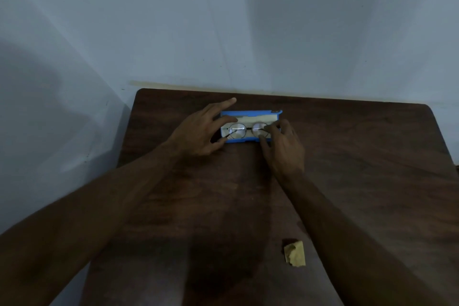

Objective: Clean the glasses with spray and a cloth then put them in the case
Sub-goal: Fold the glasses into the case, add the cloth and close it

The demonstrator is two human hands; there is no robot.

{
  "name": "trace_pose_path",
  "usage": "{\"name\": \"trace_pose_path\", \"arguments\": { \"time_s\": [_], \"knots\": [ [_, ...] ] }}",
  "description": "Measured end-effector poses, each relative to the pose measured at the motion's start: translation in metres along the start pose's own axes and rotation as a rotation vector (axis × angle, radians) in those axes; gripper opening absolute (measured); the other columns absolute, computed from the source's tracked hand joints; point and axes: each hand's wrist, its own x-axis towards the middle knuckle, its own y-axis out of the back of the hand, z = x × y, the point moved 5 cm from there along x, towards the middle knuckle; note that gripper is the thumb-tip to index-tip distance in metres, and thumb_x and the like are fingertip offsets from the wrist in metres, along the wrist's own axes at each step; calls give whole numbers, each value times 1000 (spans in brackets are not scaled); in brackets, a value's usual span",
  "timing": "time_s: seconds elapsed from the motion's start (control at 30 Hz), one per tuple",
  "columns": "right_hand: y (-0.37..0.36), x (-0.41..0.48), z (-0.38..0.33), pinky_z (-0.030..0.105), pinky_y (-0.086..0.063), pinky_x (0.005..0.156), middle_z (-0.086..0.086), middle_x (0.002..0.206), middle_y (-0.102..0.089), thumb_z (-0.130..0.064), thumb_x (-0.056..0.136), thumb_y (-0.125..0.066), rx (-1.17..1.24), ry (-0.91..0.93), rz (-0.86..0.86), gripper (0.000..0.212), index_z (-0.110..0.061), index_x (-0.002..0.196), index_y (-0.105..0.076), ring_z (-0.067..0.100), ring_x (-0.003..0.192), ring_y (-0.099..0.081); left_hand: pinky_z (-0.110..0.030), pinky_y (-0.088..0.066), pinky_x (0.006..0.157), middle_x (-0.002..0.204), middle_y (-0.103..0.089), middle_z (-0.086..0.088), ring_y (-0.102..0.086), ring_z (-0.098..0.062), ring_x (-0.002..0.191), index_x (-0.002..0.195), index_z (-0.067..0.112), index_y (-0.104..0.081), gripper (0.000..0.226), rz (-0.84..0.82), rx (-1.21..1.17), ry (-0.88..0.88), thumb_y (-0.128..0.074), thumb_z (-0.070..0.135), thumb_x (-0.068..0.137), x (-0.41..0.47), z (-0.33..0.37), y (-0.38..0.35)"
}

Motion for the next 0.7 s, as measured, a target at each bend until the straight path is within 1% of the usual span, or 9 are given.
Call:
{"name": "trace_pose_path", "arguments": {
  "time_s": [0.13,0.23,0.3,0.43,0.5,0.57,0.63,0.7],
  "knots": [
    [1,-4,0,42,-60,88,9,141,-54,-34,105,-64,6,0,-20,35,-13,133,-66,26,125,-58,-41,-57,99,173,-25,-9,-44,-27,148,144,15,-57,56,-7,-3,14,-70,37,95,-2,-1,1],
    [1,-7,1,42,-60,90,9,139,-56,-31,104,-65,-7,15,-19,34,-12,133,-67,25,124,-59,-37,-57,92,172,-28,-9,-48,-26,144,142,16,-59,53,8,-3,23,-70,34,94,-5,-1,1],
    [0,-9,1,42,-58,90,9,135,-58,-30,104,-64,-17,24,-27,33,-11,131,-68,26,122,-59,-38,-59,89,172,-28,-8,-48,-25,144,141,17,-60,51,14,-11,34,-70,34,94,-7,0,1],
    [-3,-11,2,42,-56,89,9,132,-59,-30,105,-63,-4,32,-40,31,-10,129,-68,26,121,-59,-44,-60,92,173,-26,-8,-45,-26,146,142,18,-59,53,-11,-27,56,-71,35,93,-11,1,-2],
    [0,-14,1,42,-56,87,9,131,-59,-31,105,-63,19,31,-21,31,-11,128,-68,26,120,-59,-45,-58,96,173,-25,-9,-45,-28,147,142,18,-60,54,-3,-22,68,-72,35,93,-13,5,0],
    [7,-25,1,43,-56,85,11,128,-60,-30,103,-65,77,38,29,30,-10,126,-69,29,115,-62,-44,-53,106,173,-26,-10,-43,-29,149,140,15,-62,53,88,-49,118,-73,34,92,-22,14,5],
    [15,-47,4,41,-54,84,12,121,-63,-29,102,-62,140,25,74,27,-10,119,-70,30,109,-63,-40,-45,117,171,-31,-10,-41,-28,152,138,13,-64,50,224,-123,213,-74,29,91,-39,36,8],
    [17,-81,11,39,-53,84,9,116,-64,-34,101,-53,121,-18,62,29,-12,113,-70,28,106,-61,-39,-40,121,164,-42,-10,-43,-27,150,138,12,-65,49,278,-188,293,-75,23,92,-59,71,1]
  ]
}}
